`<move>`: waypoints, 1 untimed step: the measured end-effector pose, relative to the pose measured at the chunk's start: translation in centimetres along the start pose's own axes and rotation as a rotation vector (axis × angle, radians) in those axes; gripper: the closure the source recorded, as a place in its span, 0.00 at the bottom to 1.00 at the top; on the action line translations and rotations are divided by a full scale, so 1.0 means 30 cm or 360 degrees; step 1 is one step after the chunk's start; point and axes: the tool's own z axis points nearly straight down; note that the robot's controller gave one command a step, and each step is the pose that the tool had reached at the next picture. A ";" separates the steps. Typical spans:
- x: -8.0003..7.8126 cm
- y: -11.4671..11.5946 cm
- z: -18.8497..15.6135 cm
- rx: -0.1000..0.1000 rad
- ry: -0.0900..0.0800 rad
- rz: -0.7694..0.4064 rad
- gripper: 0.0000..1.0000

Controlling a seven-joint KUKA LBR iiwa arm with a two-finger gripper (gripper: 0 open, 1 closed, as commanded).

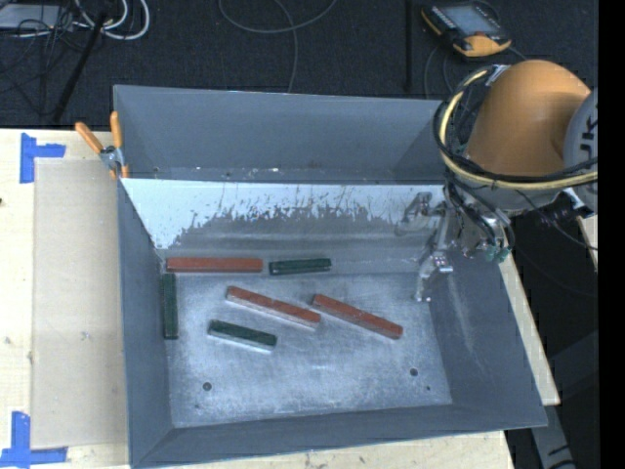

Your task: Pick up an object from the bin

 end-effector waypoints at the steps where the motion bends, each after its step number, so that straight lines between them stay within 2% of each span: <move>1: 0.000 0.000 0.000 0.0000 0.0000 0.0000 0.00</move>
Offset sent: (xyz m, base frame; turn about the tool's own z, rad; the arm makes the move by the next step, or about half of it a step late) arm -0.0274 0.0047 -0.1451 -0.0738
